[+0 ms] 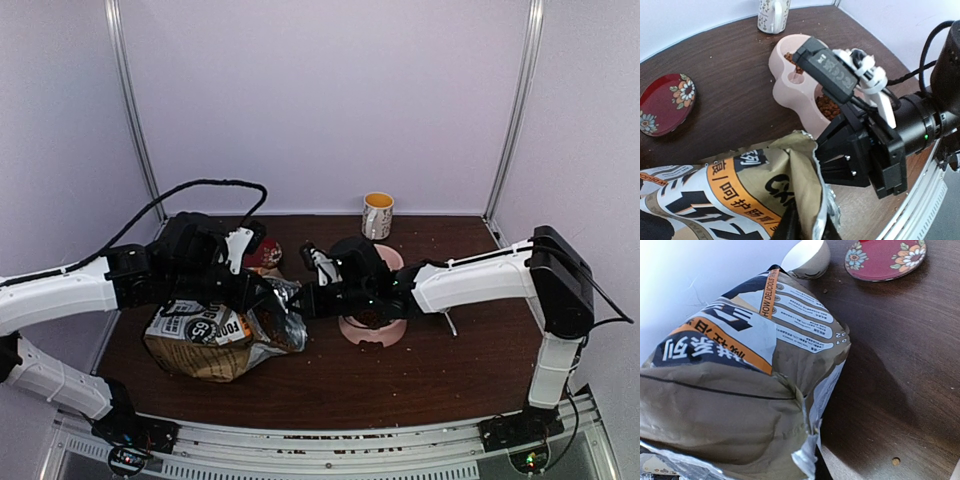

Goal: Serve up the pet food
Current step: Adjust the pet food bag at the center of the board.

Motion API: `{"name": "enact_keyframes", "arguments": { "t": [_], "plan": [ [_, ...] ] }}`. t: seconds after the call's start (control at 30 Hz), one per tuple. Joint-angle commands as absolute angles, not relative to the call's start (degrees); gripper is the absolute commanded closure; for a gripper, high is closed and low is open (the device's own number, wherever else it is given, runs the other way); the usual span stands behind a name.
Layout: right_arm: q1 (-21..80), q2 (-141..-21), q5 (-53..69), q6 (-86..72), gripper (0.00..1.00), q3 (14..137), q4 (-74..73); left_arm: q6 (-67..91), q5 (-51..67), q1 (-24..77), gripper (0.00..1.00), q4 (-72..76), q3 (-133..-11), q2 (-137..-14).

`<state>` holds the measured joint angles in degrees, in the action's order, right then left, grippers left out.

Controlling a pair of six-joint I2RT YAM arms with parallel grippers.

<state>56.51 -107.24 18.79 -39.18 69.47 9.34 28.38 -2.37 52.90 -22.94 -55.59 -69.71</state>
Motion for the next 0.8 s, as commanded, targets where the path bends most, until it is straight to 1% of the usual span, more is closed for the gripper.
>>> {"name": "enact_keyframes", "arguments": {
  "t": [0.0,0.1,0.17,0.4,0.53,0.67,0.77],
  "plan": [
    [55.6,-99.9,13.3,-38.2,1.0,69.2,8.0,25.5,-0.3,53.2,0.78,-16.0,-56.6,-66.8],
    [55.5,-98.1,12.7,-37.7,1.0,69.5,6.4,24.9,-0.6,53.2,0.65,-16.2,-56.7,-65.8],
    [55.4,-97.2,12.7,-37.6,1.0,69.7,5.2,24.4,-0.5,53.2,0.59,-16.6,-56.9,-65.1],
    [54.9,-92.4,12.4,-39.3,1.0,71.8,-1.7,21.4,-0.5,53.3,0.41,-20.0,-58.3,-60.4],
    [54.9,-88.6,9.2,-38.9,1.0,75.5,-9.7,17.8,-0.5,53.4,0.38,-22.5,-59.8,-57.2],
    [54.9,-85.1,5.7,-37.6,1.0,79.1,-16.6,12.8,0.6,53.4,0.37,-24.1,-60.9,-55.1],
    [54.9,-84.7,3.6,-36.9,1.0,82.3,-21.6,8.9,3.3,53.8,0.37,-24.9,-61.5,-53.8]
  ]
}}
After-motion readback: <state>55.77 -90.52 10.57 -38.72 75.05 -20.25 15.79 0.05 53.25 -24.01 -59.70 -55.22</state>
